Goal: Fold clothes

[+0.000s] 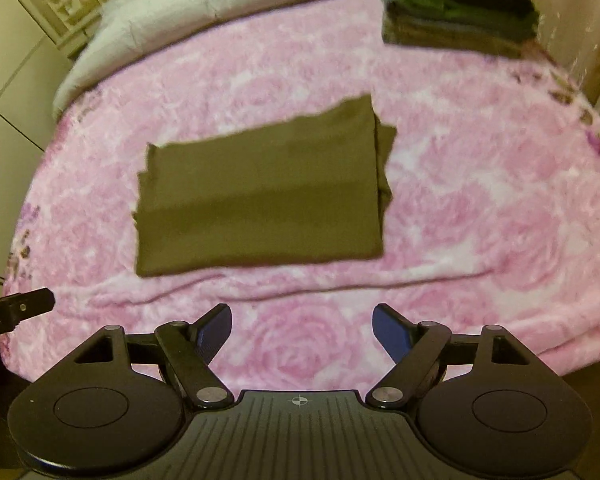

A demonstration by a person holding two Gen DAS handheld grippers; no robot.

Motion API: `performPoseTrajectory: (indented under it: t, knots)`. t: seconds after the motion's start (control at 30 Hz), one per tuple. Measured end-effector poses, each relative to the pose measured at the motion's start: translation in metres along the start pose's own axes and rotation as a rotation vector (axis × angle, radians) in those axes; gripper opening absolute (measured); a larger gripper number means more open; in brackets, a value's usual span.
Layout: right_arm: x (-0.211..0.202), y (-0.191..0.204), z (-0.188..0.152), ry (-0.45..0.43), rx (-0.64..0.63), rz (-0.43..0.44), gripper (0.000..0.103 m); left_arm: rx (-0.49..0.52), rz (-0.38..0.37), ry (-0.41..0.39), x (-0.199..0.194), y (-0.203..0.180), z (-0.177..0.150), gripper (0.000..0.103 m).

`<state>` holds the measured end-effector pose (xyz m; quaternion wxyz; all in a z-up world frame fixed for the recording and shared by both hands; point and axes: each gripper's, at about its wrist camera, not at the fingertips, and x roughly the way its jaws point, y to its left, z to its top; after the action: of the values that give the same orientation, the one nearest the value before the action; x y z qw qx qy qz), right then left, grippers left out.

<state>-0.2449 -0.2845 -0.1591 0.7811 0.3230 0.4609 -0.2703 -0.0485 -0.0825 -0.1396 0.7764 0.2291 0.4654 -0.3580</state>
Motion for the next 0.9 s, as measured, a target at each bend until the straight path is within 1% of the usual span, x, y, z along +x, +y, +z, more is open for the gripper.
performPoseTrajectory:
  t: [0.13, 0.2, 0.4, 0.6, 0.73, 0.9]
  knots:
    - [-0.016, 0.014, 0.003, -0.009, -0.031, 0.01, 0.08, 0.011, -0.011, -0.035, -0.023, -0.003, 0.008, 0.048]
    - [-0.02, 0.021, 0.005, -0.005, -0.045, 0.007, 0.08, 0.015, -0.013, -0.045, -0.03, -0.002, 0.011, 0.051]
    - [-0.017, 0.034, 0.013, 0.0, -0.045, -0.014, 0.081, 0.014, -0.02, -0.034, -0.029, 0.011, 0.02, 0.053]
    - [-0.003, 0.052, 0.023, 0.008, -0.013, -0.026, 0.081, 0.041, -0.045, 0.001, -0.011, 0.034, 0.035, 0.053]
    - [0.012, 0.051, 0.033, 0.015, 0.071, -0.024, 0.081, 0.077, -0.081, 0.026, 0.007, 0.053, 0.052, 0.053]
    - [0.033, 0.037, 0.041, -0.017, 0.185, -0.052, 0.081, 0.098, -0.109, 0.07, 0.044, 0.08, 0.073, 0.053]
